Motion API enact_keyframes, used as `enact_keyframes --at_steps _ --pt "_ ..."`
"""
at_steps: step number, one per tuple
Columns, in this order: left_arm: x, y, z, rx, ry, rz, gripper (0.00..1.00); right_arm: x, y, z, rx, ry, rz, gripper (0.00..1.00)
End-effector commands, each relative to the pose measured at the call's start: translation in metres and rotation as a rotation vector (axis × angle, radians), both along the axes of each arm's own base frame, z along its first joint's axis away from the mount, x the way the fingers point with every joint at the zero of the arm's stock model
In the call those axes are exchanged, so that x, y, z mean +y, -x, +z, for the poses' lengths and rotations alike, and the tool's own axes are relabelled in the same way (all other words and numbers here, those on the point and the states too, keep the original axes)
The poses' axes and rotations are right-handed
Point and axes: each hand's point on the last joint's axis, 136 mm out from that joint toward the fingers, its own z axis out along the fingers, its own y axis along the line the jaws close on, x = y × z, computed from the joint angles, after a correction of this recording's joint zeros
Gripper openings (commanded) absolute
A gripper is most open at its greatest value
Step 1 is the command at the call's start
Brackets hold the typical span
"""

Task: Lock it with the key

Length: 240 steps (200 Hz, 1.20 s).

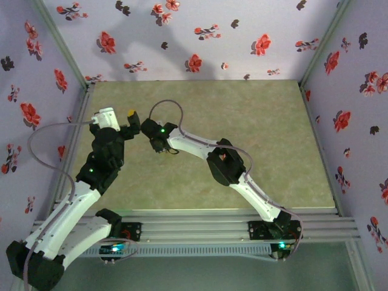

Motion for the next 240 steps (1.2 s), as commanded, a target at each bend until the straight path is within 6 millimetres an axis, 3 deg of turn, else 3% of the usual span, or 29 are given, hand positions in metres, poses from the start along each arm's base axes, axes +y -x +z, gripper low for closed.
enact_keyframes --at_steps 1,131,185,240 --pt "0.008 0.003 0.01 -0.032 0.026 0.029 0.99 -0.009 0.007 -0.014 0.025 0.058 0.019 0.27" --pt "0.006 0.0 0.004 -0.013 0.022 0.024 1.0 -0.015 0.031 0.063 -0.015 -0.125 0.092 0.21" --pt "0.001 -0.003 -0.003 0.018 0.017 0.011 1.0 -0.027 0.048 0.082 -0.008 -0.177 0.122 0.21" --pt "-0.011 -0.012 -0.02 0.096 0.024 -0.024 1.0 -0.037 0.067 0.085 0.023 -0.238 0.152 0.2"
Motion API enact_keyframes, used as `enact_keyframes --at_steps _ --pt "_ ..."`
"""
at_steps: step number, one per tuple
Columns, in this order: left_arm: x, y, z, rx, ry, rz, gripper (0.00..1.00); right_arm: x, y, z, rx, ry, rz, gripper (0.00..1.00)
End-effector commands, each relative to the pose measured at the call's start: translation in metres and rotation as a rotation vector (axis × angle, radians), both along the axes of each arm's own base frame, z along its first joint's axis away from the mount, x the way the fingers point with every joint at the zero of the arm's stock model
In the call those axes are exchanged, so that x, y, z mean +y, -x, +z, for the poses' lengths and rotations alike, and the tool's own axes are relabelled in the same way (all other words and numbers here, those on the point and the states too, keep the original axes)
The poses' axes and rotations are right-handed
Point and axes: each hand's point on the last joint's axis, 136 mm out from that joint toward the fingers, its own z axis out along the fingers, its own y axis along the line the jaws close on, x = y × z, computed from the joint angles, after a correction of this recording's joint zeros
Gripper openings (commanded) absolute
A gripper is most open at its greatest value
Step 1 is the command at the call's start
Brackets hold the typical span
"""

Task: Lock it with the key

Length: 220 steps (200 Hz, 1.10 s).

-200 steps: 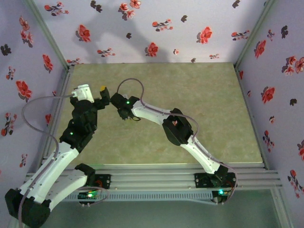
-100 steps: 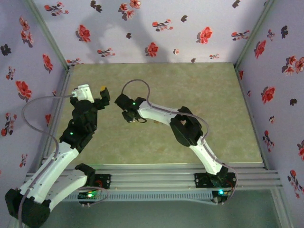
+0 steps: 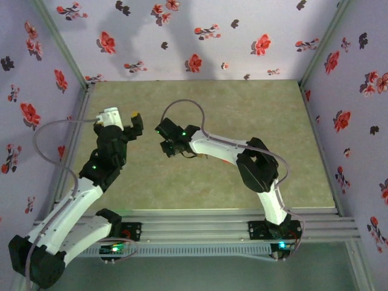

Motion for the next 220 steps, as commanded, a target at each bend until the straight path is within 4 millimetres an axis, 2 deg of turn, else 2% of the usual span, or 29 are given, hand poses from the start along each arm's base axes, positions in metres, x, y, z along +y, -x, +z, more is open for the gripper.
enact_keyframes --at_steps 1,43,91,123,149,202,220 --pt "-0.003 -0.004 0.001 0.024 0.035 -0.002 1.0 0.004 0.008 0.016 -0.007 -0.068 0.041 0.2" --pt "-0.014 -0.013 -0.018 0.118 0.083 -0.017 1.0 -0.005 0.023 0.011 0.026 -0.107 0.054 0.2" --pt "-0.045 -0.015 -0.053 0.356 0.222 -0.086 1.0 -0.024 0.035 0.004 0.041 -0.12 0.059 0.2" --pt "-0.059 -0.001 -0.093 0.512 0.325 -0.107 1.0 -0.038 0.04 -0.002 0.078 -0.146 0.045 0.2" --pt "-0.072 0.012 -0.121 0.579 0.462 -0.138 1.0 -0.043 0.043 0.005 0.083 -0.193 0.03 0.2" --pt "-0.109 0.035 -0.165 0.689 0.771 -0.221 1.0 -0.052 0.048 0.017 0.081 -0.268 0.018 0.2" --pt "-0.117 0.04 -0.175 0.703 0.84 -0.241 0.97 -0.053 0.051 0.018 0.083 -0.284 0.022 0.2"
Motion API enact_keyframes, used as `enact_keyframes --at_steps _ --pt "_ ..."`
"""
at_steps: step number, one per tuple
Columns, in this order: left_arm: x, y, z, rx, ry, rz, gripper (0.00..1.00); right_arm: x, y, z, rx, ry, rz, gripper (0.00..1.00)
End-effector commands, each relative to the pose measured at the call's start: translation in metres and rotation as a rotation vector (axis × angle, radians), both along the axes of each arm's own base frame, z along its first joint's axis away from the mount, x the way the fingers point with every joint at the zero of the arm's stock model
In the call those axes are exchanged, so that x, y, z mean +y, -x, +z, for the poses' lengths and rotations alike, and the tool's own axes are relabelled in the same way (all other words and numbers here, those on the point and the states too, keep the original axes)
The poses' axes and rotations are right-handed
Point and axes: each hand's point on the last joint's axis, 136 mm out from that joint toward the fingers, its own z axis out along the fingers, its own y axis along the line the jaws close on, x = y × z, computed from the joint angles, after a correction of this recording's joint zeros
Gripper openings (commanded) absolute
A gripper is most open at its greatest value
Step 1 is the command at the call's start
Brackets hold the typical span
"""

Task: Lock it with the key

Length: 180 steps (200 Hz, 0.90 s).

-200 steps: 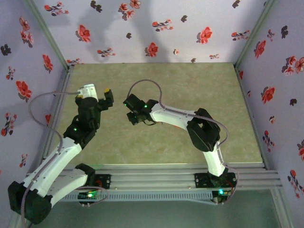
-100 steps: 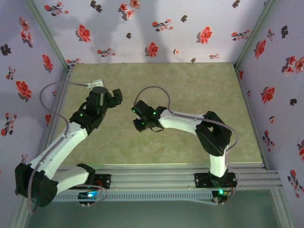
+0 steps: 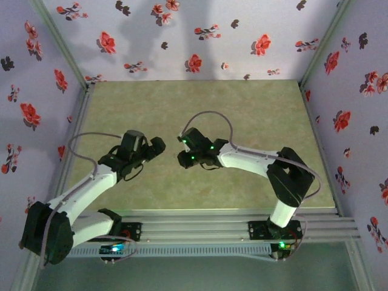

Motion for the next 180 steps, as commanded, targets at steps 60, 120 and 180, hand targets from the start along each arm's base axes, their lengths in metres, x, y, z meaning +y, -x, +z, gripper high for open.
enact_keyframes --at_steps 60,120,180 --pt "-0.058 0.007 0.002 0.008 0.322 -0.03 0.94 0.002 0.004 0.015 0.003 -0.108 0.0 0.2" --pt "-0.072 0.007 -0.009 0.025 0.354 -0.044 0.8 0.002 0.009 0.02 0.002 -0.136 0.01 0.2" --pt "-0.08 0.005 -0.013 0.025 0.392 -0.05 0.56 0.003 0.011 0.024 0.005 -0.162 0.017 0.19"
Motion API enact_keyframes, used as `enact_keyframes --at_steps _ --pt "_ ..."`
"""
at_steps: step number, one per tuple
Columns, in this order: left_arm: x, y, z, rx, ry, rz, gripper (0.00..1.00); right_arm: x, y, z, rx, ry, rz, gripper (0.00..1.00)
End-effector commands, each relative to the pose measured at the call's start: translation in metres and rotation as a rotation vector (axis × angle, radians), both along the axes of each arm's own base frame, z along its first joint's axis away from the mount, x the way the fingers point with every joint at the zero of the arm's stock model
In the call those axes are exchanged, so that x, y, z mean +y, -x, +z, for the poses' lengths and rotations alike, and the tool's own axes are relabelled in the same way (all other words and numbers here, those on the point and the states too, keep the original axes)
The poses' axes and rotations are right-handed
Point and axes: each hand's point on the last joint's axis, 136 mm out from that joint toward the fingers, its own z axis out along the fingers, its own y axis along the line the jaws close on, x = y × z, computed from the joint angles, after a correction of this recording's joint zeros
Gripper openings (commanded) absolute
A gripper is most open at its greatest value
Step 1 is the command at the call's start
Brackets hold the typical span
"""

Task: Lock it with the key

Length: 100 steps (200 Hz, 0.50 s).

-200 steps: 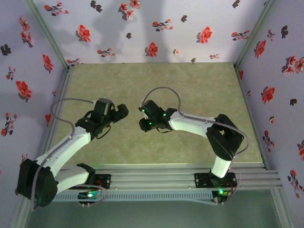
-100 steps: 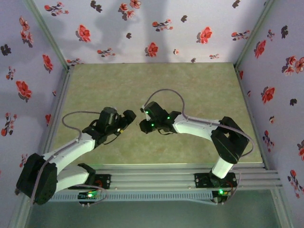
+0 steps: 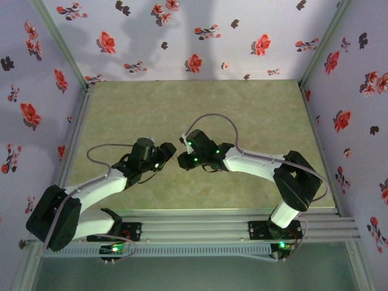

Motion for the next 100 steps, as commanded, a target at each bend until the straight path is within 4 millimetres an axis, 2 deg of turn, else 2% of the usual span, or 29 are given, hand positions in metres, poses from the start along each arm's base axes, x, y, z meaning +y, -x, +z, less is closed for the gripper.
enact_keyframes --at_steps 1,49,100 --pt "-0.0072 0.0011 -0.0025 -0.005 0.03 -0.018 0.55 0.0007 0.0001 0.0135 -0.004 -0.054 -0.009 0.19" --pt "-0.0122 0.0018 -0.0074 0.003 0.044 -0.031 0.4 0.0008 0.0013 0.0129 0.001 -0.058 -0.006 0.19" --pt "-0.013 0.0012 -0.0026 -0.007 0.05 -0.033 0.28 0.0013 0.0017 0.0112 0.004 -0.057 -0.004 0.19"
